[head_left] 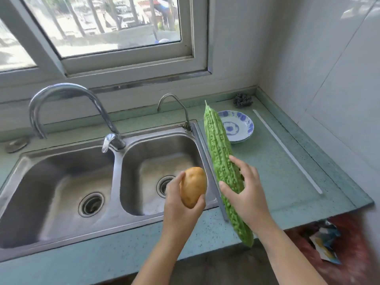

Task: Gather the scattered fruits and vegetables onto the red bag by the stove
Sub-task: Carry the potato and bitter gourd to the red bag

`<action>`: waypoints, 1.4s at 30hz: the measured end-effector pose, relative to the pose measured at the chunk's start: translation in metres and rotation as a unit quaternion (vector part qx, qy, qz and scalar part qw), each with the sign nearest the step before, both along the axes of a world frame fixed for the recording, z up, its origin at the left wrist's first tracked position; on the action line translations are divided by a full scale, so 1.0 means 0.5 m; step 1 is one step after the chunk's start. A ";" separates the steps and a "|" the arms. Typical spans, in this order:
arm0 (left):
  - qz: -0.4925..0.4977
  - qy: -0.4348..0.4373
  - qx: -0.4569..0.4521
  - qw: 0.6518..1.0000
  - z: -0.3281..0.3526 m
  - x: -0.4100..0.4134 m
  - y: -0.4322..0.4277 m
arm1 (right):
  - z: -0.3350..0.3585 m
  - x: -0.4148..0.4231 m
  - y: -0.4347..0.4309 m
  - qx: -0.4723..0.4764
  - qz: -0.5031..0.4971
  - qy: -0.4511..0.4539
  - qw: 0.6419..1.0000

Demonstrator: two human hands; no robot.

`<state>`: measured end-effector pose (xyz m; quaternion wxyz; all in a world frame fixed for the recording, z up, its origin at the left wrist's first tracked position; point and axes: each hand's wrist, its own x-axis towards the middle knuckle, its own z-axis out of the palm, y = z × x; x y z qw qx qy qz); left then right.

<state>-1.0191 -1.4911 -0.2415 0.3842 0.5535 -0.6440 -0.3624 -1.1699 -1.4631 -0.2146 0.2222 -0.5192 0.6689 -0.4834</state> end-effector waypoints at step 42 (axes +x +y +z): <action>0.730 -0.003 -0.063 0.681 0.117 0.738 0.789 | 0.128 0.983 0.405 -0.001 0.738 -0.006 0.675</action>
